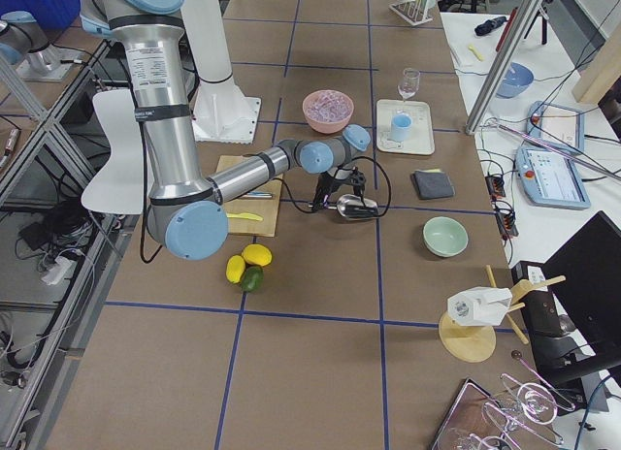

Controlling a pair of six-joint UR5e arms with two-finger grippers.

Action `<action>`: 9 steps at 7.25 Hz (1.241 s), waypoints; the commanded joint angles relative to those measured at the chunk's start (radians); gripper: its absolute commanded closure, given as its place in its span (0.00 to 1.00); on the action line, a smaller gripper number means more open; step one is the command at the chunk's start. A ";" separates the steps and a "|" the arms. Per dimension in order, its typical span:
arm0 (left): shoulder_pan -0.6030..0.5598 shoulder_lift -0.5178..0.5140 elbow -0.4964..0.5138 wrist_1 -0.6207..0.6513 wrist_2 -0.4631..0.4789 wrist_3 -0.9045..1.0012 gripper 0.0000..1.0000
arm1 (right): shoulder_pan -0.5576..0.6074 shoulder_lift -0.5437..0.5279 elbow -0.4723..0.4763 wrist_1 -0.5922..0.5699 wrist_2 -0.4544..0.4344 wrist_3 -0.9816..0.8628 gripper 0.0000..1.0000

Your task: Put ice in cup with scoop

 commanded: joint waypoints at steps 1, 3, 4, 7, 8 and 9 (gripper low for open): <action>0.001 0.000 0.002 -0.001 0.000 -0.001 0.00 | 0.001 -0.017 0.041 -0.001 0.002 0.000 0.00; -0.005 0.011 0.014 0.008 0.000 -0.001 0.00 | 0.128 -0.075 0.197 -0.037 0.002 -0.001 0.00; -0.071 0.005 0.025 0.042 -0.003 0.001 0.00 | 0.231 -0.077 0.205 -0.038 0.001 -0.003 0.00; -0.246 0.026 0.115 0.045 -0.128 0.013 0.00 | 0.496 -0.063 0.066 -0.035 -0.007 -0.279 0.00; -0.262 0.031 0.173 0.019 -0.133 0.062 0.00 | 0.527 -0.063 0.000 -0.027 -0.014 -0.372 0.00; -0.269 0.032 0.208 0.010 -0.132 0.131 0.00 | 0.563 -0.062 -0.075 -0.025 -0.015 -0.503 0.00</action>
